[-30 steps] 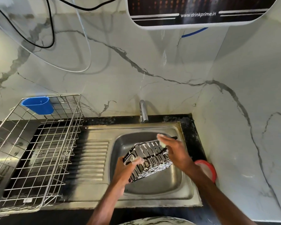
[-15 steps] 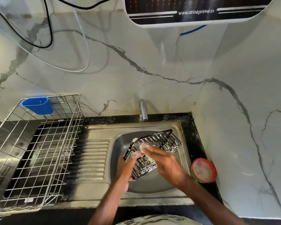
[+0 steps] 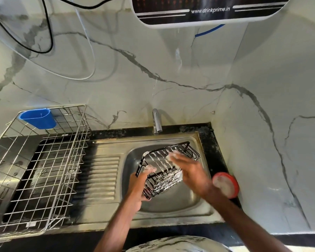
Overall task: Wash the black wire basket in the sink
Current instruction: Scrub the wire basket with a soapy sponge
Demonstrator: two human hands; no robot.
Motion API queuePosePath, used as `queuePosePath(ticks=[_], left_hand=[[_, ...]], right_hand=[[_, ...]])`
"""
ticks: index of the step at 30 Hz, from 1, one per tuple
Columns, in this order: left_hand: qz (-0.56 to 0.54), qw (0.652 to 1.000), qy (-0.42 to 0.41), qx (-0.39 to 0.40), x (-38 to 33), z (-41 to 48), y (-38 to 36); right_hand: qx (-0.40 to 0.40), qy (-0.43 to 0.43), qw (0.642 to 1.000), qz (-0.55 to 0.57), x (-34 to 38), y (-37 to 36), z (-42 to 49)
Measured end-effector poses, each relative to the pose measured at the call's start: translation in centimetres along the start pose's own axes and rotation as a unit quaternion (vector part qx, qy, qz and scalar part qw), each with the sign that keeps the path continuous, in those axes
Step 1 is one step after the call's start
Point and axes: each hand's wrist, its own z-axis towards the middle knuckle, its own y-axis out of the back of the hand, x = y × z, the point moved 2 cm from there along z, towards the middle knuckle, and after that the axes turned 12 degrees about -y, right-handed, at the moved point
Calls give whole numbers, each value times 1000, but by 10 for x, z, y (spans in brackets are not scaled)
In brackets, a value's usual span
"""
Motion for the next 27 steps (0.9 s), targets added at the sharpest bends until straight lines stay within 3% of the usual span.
queuePosePath(ticks=[3,6,11,14,21,23,27], left_hand=[[15,1000,0,-5,-1,-3,3],[10,1000,14,-12,5,0,4],[16,1000,-1,-2,2,2,2],[14,1000,-17,14,-4,2,7],[30,999,-42,16,-9,4,11],[46,998,-35,19,-11,6,5],[47,998,-33,-1,-9,12,2]], right_hand=[[-23,-107,994,-13,-46,10,12],[-30,-142,989,5,-36,2,15],[4,8,998,55,39,-17,8],[16,26,997,66,23,-5,27],[-40,-141,985,91,-32,11,52],[-10,-99,990,103,1,-1,48],[67,77,989,110,77,-23,31]])
